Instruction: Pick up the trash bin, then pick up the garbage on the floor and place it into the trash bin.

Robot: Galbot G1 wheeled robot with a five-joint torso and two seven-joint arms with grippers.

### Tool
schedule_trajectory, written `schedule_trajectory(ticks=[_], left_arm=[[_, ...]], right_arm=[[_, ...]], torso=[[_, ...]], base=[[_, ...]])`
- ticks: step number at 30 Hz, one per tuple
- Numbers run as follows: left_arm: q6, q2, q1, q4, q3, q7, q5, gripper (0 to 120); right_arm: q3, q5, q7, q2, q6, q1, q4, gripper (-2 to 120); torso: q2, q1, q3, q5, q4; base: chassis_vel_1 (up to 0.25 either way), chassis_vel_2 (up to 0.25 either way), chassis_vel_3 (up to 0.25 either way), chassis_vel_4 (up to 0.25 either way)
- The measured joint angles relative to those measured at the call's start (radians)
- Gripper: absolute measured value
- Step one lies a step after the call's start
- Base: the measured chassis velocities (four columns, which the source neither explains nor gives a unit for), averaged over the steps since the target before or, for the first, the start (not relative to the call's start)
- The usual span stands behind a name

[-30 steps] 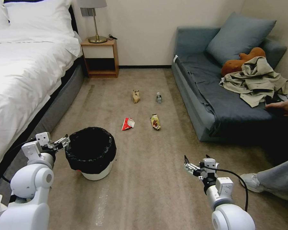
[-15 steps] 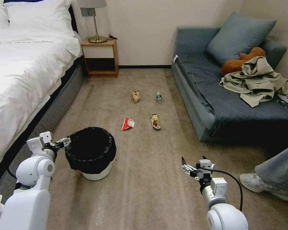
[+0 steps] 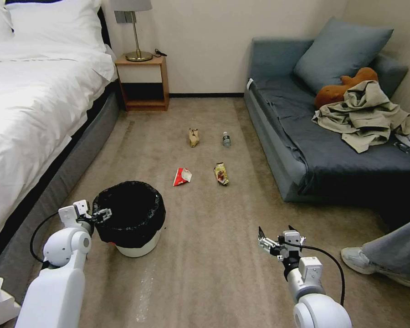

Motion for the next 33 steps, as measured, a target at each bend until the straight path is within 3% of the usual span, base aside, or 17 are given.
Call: schedule_trajectory(ticks=[3, 6, 27, 33], left_arm=[[-0.006, -0.006, -0.012, 0.029, 0.009, 0.008, 0.013, 94], [-0.012, -0.011, -0.020, 0.045, 0.013, 0.018, 0.029, 86], [-0.036, -0.012, 0.029, 0.017, -0.015, 0.096, 0.033, 8], [-0.041, -0.017, 0.046, -0.008, -0.025, 0.099, 0.033, 5]], right_arm=[[-0.003, -0.003, 0.001, 0.003, 0.001, -0.003, 0.000, 100], [-0.008, -0.005, 0.002, 0.005, 0.002, -0.005, 0.000, 100], [-0.035, -0.007, 0.007, 0.007, 0.002, -0.013, -0.002, 100], [-0.038, -0.006, 0.007, 0.007, 0.002, -0.012, -0.004, 100]], torso=[[0.000, 0.000, 0.000, 0.0001, 0.0000], [0.000, 0.000, 0.000, 0.0005, 0.0000], [0.000, 0.000, 0.000, -0.0005, -0.0001], [0.000, 0.000, 0.000, -0.0011, -0.0005]], base=[[0.000, 0.000, 0.000, 0.000], [0.000, 0.000, 0.000, 0.000], [0.000, 0.000, 0.000, 0.000], [0.000, 0.000, 0.000, 0.000]])
